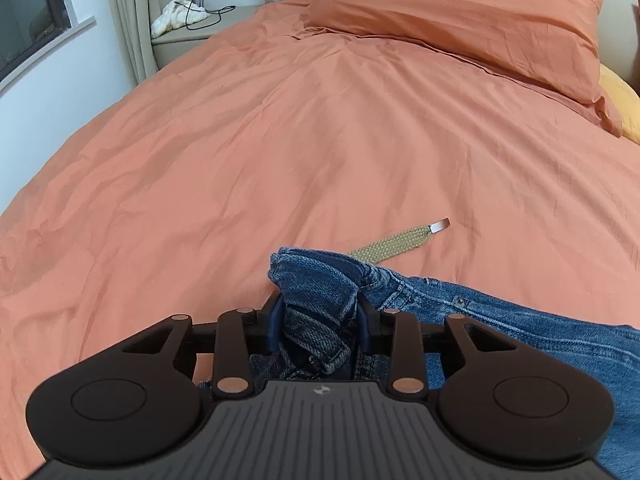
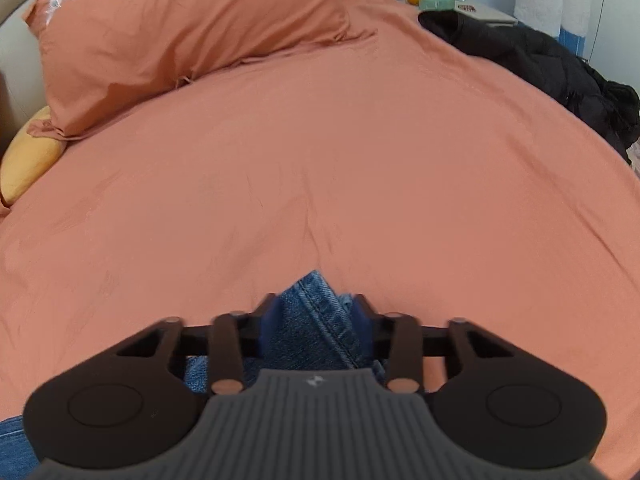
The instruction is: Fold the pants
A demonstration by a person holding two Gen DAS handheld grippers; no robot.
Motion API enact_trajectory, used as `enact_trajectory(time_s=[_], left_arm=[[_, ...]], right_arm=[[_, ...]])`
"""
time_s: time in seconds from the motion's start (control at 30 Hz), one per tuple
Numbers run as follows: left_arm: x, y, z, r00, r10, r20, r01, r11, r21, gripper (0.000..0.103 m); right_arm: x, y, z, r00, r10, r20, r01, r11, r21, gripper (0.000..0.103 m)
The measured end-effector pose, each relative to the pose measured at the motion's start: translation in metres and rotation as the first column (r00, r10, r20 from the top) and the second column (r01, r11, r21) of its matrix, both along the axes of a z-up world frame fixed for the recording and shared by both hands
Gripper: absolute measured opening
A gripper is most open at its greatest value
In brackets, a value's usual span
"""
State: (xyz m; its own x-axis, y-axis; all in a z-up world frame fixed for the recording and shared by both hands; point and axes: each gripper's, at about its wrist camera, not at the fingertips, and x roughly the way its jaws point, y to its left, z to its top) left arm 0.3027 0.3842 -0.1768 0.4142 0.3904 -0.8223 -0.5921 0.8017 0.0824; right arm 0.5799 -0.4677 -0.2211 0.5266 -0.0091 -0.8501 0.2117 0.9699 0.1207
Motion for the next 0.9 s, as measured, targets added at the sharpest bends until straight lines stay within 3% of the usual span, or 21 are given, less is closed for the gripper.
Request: enact_trajectory(time_s=[0.1, 0.17, 0.27, 0.33, 0.43, 0.5, 0.57, 0.6, 0.63, 0.8, 0.9], left_arm=[[-0.003, -0.009, 0.009, 0.999, -0.014, 0.031, 0.012, 0.998, 0.055, 0.034], [-0.009, -0.019, 0.021, 0.996, -0.036, 0.086, 0.028, 0.994, 0.102, 0.033], [-0.013, -0.027, 0.032, 0.987, -0.052, 0.154, 0.036, 0.994, 0.108, 0.033], [-0.006, -0.026, 0.028, 0.988, -0.053, 0.142, 0.037, 0.993, 0.112, 0.033], [0.009, -0.021, 0.009, 0.997, -0.042, 0.061, 0.036, 0.996, 0.086, 0.034], [0.018, -0.021, 0.000, 0.998, -0.055, 0.009, 0.054, 0.995, 0.083, 0.040], [0.016, -0.021, 0.001, 0.999, -0.047, 0.000, 0.047, 0.994, 0.095, 0.066], [0.014, -0.021, 0.006, 0.999, -0.052, 0.011, 0.051, 0.993, 0.103, 0.072], [0.010, -0.022, 0.011, 0.997, -0.069, 0.027, 0.066, 0.992, 0.104, 0.076], [-0.011, -0.040, 0.035, 0.989, -0.129, 0.072, 0.120, 0.986, 0.115, 0.076], [-0.023, -0.054, 0.044, 0.983, -0.149, 0.106, 0.142, 0.987, 0.069, 0.077]], right_arm=[[-0.005, 0.014, 0.008, 0.998, 0.044, 0.054, -0.038, 0.993, -0.113, 0.000], [-0.008, 0.011, 0.020, 0.996, 0.027, 0.091, -0.013, 0.988, -0.153, 0.000], [-0.012, 0.002, 0.034, 0.989, -0.019, 0.145, 0.048, 0.979, -0.200, 0.000], [-0.009, 0.000, 0.034, 0.990, -0.036, 0.140, 0.067, 0.972, -0.226, 0.000], [0.000, 0.009, 0.022, 0.996, -0.021, 0.091, 0.044, 0.964, -0.262, 0.000], [0.000, 0.018, 0.012, 0.998, -0.010, 0.054, 0.026, 0.952, -0.304, 0.000], [0.000, 0.020, 0.007, 0.999, -0.019, 0.038, 0.030, 0.942, -0.335, 0.020], [-0.003, 0.021, 0.010, 0.999, -0.021, 0.041, 0.034, 0.936, -0.352, 0.043], [-0.009, 0.019, 0.015, 0.998, -0.017, 0.056, 0.036, 0.934, -0.356, 0.052], [-0.056, -0.003, 0.040, 0.996, -0.019, 0.082, 0.037, 0.974, -0.222, 0.046], [-0.092, -0.023, 0.046, 0.996, -0.054, 0.069, 0.060, 0.993, -0.100, 0.044]])
